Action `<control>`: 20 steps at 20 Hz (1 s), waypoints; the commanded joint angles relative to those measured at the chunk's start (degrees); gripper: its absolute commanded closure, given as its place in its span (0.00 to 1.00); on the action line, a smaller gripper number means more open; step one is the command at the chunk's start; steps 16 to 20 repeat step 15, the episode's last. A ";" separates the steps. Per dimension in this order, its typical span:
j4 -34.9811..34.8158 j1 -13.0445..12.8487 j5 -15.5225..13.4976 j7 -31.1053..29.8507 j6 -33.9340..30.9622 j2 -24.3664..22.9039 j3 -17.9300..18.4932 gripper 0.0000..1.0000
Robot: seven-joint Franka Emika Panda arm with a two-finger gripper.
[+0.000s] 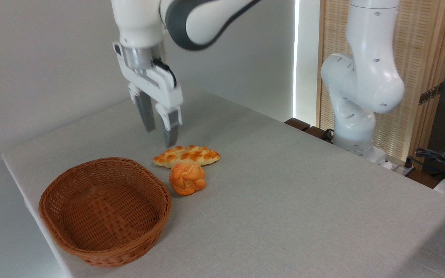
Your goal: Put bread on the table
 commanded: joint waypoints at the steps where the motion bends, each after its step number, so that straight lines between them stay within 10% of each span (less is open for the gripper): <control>1: 5.07 2.07 4.17 1.42 -1.54 0.02 1.15 0.00; 6: 6.83 8.23 4.53 8.54 -6.37 -0.60 2.54 0.00; 11: 8.86 8.24 4.45 16.44 -9.27 -0.69 7.73 0.00; 20: 8.86 8.24 4.45 13.03 -9.37 -0.60 7.30 0.00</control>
